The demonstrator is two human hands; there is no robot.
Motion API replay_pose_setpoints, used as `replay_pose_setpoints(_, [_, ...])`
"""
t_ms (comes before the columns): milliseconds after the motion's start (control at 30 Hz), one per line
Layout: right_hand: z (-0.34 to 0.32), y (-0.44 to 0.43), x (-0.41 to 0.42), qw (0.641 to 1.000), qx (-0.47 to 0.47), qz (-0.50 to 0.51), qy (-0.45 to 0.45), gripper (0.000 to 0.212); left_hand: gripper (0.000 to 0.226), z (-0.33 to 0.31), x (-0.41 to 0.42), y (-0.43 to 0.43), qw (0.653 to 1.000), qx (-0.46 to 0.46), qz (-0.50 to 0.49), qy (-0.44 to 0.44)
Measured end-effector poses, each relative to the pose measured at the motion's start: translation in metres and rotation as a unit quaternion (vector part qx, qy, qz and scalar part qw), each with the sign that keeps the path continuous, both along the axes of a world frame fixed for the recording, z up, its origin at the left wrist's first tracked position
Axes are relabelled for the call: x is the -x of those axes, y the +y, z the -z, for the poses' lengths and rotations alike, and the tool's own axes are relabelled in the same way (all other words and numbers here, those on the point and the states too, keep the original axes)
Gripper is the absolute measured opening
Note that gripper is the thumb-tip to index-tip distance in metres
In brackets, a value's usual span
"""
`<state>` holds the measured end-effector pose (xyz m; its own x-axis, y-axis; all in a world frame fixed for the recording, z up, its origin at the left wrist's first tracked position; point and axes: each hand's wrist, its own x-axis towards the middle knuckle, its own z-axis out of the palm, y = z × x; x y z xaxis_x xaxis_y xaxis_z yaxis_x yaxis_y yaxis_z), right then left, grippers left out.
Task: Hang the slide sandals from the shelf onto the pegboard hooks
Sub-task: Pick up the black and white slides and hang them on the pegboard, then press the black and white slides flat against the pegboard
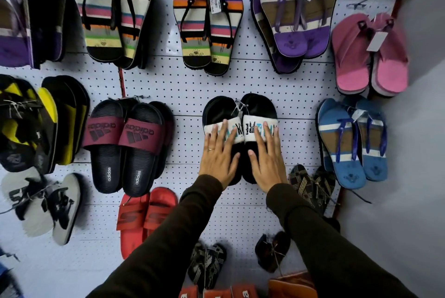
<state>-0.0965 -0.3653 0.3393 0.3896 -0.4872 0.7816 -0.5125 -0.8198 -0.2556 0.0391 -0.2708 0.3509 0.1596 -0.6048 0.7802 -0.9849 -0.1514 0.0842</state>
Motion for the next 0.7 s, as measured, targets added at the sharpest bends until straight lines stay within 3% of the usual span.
replay_pose_setpoints(133, [-0.004, -0.012, -0.011, 0.999, -0.025, 0.022, 0.029, 0.067, 0.083, -0.007, -0.013, -0.015, 0.990, -0.115, -0.078, -0.029])
replay_pose_setpoints(267, [-0.009, -0.015, -0.014, 0.998, -0.036, 0.023, 0.045, 0.069, 0.091, -0.017, -0.023, -0.020, 0.986, -0.145, -0.083, -0.026])
replay_pose_setpoints(500, [-0.010, -0.003, -0.014, 0.998, -0.059, 0.015, 0.023, 0.065, 0.075, -0.014, -0.025, -0.004, 0.992, -0.118, -0.035, -0.007])
replay_pose_setpoints(700, [-0.012, 0.030, -0.035, 0.998, -0.042, 0.035, -0.036, 0.064, 0.068, -0.008, -0.051, 0.033, 0.998, -0.036, -0.043, -0.021])
